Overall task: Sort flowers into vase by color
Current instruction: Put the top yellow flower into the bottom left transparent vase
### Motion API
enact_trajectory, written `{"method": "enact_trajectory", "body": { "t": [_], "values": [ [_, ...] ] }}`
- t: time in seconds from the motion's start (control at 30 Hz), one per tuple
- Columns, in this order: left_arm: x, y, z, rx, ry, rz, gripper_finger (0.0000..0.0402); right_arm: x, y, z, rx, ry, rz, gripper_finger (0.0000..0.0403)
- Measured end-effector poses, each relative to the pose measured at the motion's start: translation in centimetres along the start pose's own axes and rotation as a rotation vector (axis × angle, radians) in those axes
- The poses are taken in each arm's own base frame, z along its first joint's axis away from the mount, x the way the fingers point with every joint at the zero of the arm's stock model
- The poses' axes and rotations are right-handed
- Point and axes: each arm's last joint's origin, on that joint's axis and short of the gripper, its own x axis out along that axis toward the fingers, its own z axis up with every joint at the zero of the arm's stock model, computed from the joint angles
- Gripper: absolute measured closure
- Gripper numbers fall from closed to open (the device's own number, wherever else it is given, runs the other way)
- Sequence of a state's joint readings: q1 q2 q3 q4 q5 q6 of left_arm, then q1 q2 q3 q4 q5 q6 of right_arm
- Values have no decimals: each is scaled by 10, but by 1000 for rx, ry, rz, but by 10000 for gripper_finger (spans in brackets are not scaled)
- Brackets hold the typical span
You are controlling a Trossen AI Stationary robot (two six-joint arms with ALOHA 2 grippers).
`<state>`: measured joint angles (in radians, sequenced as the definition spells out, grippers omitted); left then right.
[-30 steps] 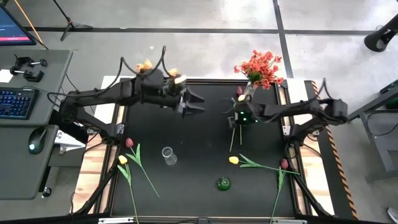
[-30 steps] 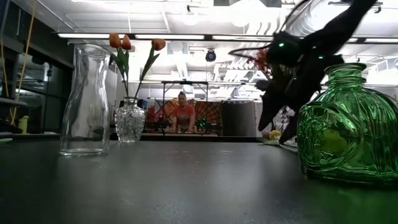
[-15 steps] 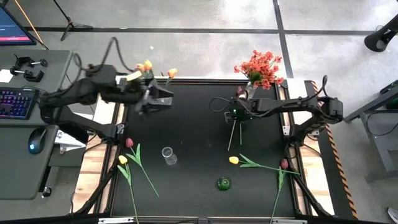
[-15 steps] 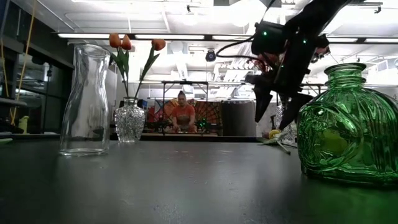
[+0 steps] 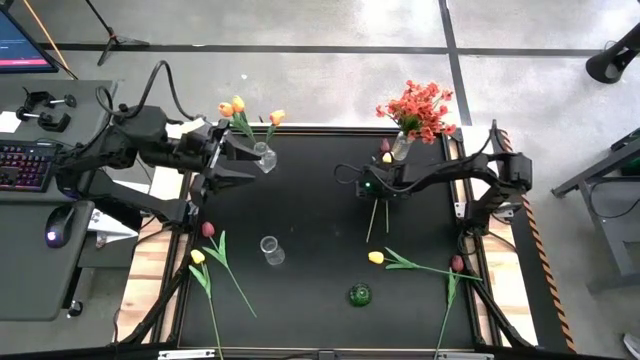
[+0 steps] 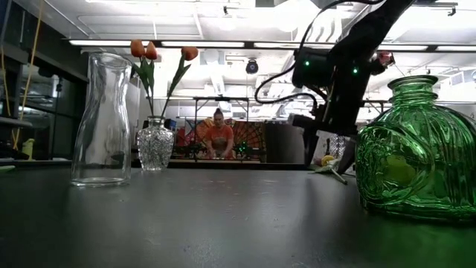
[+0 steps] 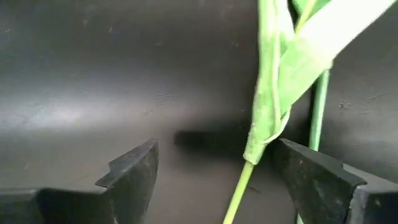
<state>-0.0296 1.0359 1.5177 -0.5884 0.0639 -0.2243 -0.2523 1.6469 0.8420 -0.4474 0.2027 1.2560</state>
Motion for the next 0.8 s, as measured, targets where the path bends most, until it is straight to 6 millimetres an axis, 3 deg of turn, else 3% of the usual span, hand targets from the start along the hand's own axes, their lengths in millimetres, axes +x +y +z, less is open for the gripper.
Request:
{"method": "enact_trajectory", "body": {
  "t": [0.1, 0.2, 0.3, 0.4, 0.47, 0.63, 0.8],
  "values": [
    [0, 0, 0, 10, 1, 0, 163, 4, -1, -1, -4, -17, -35, 118],
    [0, 0, 0, 10, 0, 0, 163, 7, -2, 0, -5, -34, -51, 168],
    [0, 0, 0, 11, 0, 0, 163, 8, -4, -1, -21, -48, -71, 247],
    [-1, 0, 1, 19, -6, -1, 163, 4, -4, -2, -95, -61, -73, 356],
    [-4, -1, 4, 21, -38, -8, 163, -3, 1, -3, -182, -74, -26, 387],
    [-22, -5, 16, 51, -171, -37, 163, -61, 35, -6, -423, -201, 267, 395],
    [-32, -5, 21, 79, -236, 9, 163, -124, 73, -14, -603, -408, 820, 397]
  ]
}}
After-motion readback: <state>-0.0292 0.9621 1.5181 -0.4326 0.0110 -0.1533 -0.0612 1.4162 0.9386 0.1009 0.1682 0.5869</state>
